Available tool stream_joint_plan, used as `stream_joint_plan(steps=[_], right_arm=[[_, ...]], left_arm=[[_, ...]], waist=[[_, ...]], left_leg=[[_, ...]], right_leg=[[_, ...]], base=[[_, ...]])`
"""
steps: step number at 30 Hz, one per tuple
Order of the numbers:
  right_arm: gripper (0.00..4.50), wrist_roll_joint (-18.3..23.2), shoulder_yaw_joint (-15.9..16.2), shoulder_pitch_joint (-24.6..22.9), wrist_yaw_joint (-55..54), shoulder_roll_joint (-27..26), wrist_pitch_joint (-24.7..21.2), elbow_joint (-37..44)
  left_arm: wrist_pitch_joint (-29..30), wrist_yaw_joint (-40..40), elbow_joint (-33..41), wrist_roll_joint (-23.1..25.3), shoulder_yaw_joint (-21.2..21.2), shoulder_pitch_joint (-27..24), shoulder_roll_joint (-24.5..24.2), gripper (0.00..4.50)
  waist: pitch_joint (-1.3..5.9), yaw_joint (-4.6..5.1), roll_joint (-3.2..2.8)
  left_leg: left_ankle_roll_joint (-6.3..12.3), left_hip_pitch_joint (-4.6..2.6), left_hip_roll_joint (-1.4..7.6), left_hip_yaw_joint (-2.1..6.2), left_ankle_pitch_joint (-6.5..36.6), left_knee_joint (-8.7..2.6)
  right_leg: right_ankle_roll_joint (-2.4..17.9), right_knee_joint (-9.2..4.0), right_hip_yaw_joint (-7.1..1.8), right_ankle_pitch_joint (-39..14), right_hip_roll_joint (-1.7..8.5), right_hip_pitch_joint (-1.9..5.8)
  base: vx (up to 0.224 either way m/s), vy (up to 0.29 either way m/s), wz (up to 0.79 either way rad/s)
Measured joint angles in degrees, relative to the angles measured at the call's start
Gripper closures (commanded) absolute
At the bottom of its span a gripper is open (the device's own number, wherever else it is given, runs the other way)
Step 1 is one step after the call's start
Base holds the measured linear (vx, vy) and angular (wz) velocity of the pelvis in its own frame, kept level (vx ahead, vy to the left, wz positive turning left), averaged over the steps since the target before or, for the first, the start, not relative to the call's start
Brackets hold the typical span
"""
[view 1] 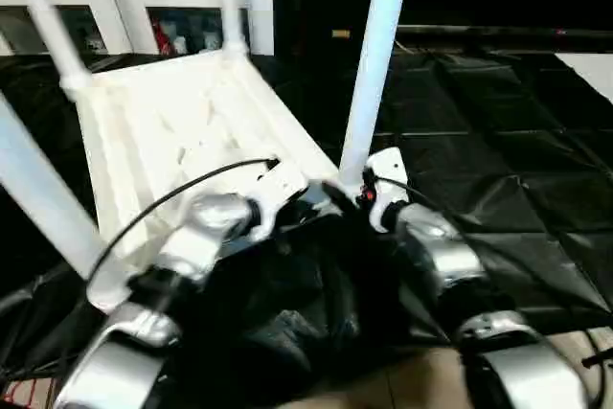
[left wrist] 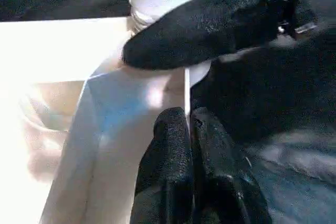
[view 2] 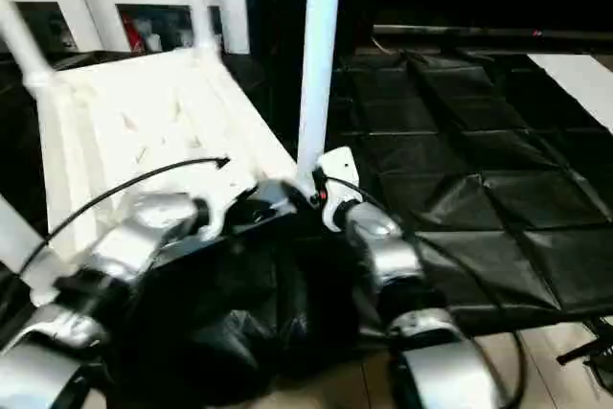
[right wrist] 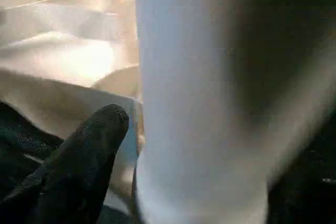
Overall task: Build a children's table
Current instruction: Rotate leg to tighten
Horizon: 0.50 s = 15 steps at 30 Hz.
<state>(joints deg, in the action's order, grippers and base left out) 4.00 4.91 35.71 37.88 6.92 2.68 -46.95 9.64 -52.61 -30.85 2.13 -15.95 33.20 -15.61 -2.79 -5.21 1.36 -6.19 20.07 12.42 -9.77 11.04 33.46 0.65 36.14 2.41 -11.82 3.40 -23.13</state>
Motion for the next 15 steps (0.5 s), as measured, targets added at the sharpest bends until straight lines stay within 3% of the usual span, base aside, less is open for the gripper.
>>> stream_joint_plan(steps=[4, 12, 13, 15], right_arm=[[0.61, 0.0, 3.6, -1.9, 12.3, 6.1, -0.7, 5.6], [0.61, 0.6, 7.0, -5.1, 25.8, 12.0, -3.4, 11.5], [0.97, 0.7, 7.3, -5.4, 26.7, 12.2, -3.9, 12.3], [0.97, 1.0, 7.7, -5.6, 27.9, 12.4, -4.6, 13.2]], left_arm=[[-2.4, -6.2, 2.3, -1.2, -0.2, -1.9, -3.4, 4.50], [-3.7, -15.7, 5.0, -3.8, -0.5, -4.3, -7.2, 4.50], [-3.7, -16.4, 5.3, -4.1, -0.7, -4.5, -7.5, 4.50], [-3.7, -17.3, 5.5, -4.5, -0.8, -4.6, -7.9, 4.50]], waist=[[0.00, -0.14, 0.02], [-0.02, -0.04, 0.07], [-0.02, -0.04, 0.07], [-0.02, 0.02, 0.07]], left_leg=[[0.04, 0.07, -0.01, -0.03, 0.0, 0.06], [0.04, 0.07, 0.02, -0.05, 0.0, 0.05], [0.04, 0.06, 0.03, -0.04, 0.0, 0.07], [0.04, 0.06, 0.03, -0.05, 0.0, 0.07]], right_leg=[[0.0, -0.10, -0.01, 0.0, 0.02, 0.01], [0.0, -0.09, 0.00, 0.0, 0.01, 0.01], [0.0, -0.08, 0.01, 0.0, 0.01, 0.01], [0.0, -0.07, 0.00, 0.0, 0.01, 0.00]], base=[[0.000, 0.000, 0.00], [0.000, 0.000, 0.00], [0.000, 0.000, 0.00], [0.000, 0.000, 0.00]])
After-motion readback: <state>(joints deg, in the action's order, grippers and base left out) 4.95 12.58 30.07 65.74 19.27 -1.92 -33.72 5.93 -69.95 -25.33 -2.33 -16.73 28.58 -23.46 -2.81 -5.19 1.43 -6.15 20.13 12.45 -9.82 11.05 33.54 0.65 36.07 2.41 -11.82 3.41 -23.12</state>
